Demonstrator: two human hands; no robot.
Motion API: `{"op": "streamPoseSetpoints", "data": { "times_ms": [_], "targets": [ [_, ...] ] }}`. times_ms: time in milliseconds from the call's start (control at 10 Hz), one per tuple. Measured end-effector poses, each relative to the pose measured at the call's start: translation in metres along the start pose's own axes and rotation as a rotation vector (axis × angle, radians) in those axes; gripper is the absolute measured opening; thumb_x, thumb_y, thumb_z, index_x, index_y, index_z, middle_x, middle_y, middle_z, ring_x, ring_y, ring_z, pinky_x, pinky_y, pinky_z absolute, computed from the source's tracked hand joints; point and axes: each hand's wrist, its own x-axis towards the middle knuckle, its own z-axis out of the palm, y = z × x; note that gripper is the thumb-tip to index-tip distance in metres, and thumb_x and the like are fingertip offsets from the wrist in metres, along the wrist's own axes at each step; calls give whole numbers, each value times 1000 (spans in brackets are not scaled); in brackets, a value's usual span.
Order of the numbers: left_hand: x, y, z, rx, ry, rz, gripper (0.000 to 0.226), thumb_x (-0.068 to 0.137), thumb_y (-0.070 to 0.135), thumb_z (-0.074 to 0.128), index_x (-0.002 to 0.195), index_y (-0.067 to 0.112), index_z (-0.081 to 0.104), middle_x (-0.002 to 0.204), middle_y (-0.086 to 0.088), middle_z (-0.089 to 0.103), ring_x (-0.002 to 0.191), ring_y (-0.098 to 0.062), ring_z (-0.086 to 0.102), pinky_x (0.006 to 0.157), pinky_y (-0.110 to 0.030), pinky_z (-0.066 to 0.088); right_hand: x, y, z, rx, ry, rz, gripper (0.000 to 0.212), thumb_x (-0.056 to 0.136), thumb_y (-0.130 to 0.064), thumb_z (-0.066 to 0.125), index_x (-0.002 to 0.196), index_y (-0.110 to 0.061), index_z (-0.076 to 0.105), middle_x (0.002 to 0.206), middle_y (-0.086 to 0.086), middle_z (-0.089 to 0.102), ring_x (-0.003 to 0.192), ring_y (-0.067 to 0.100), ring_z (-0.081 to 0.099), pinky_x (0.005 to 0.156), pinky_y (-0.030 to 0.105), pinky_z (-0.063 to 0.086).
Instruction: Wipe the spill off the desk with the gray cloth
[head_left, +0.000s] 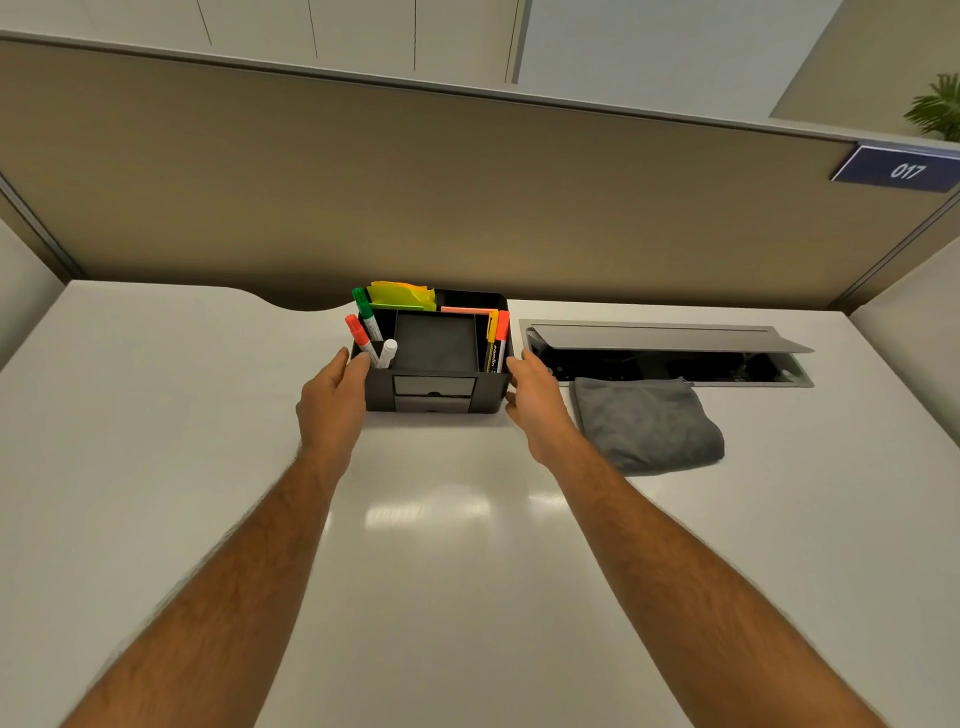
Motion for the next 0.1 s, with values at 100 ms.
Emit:
{"op": "streamPoseSetpoints", "data": {
  "times_ms": [100],
  "targets": [
    [-8,-8,-11,138,-22,29,56,102,51,41,149,19,46,147,-3,55,135,-27,50,112,-43,38,-7,6,-11,103,3,-30,51,107,-30,47,156,-27,35,157,3,42,139,25,45,116,43,41]
  ]
}}
